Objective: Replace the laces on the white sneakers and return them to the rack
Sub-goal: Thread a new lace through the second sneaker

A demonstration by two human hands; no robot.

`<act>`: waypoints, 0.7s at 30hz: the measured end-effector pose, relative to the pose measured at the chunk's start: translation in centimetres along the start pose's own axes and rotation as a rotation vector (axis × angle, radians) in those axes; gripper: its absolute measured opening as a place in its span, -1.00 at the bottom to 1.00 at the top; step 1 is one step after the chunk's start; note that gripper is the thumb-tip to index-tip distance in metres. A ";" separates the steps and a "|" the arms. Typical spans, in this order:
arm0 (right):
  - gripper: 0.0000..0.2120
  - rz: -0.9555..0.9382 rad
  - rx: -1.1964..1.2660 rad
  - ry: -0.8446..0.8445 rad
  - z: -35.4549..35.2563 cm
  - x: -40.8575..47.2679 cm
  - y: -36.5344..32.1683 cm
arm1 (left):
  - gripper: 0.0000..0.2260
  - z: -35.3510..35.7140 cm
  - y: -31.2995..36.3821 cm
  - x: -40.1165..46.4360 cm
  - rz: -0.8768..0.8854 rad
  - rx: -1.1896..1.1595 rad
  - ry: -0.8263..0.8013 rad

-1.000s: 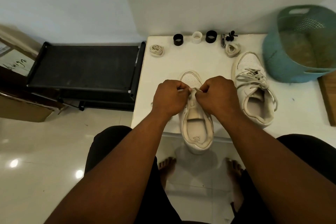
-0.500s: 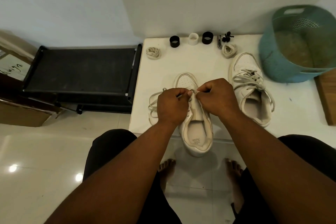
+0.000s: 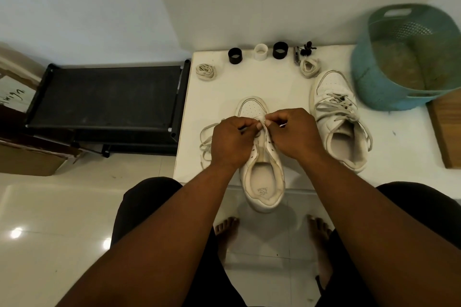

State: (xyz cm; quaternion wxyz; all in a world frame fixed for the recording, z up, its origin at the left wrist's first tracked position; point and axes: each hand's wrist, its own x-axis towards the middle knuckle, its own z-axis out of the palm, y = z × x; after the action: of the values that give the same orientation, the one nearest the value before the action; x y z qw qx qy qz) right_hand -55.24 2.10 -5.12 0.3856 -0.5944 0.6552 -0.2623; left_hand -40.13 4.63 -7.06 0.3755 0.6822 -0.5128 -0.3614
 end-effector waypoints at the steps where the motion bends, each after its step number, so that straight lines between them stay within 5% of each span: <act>1: -0.92 -0.024 -0.009 0.024 0.1 -0.1 0.1 | -0.94 -0.1 0.0 0.1 0.002 0.011 -0.016; 10: -0.89 -0.126 -0.104 0.005 0.8 0.0 0.5 | -0.96 -1.0 0.3 0.3 0.038 0.021 -0.076; 16: -0.88 -0.075 -0.163 -0.042 0.5 0.2 0.5 | -0.68 -1.9 0.7 0.3 0.133 0.129 -0.091; 21: -0.87 -0.043 -0.072 -0.040 -0.3 0.6 0.4 | -0.68 -1.9 1.0 0.1 0.153 0.161 -0.077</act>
State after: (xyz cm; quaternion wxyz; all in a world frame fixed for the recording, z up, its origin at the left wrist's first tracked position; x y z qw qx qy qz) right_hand -55.67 1.52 -5.40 0.3713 -0.6269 0.6434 -0.2348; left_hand -38.87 4.65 -5.27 0.3260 0.6547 -0.6046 -0.3155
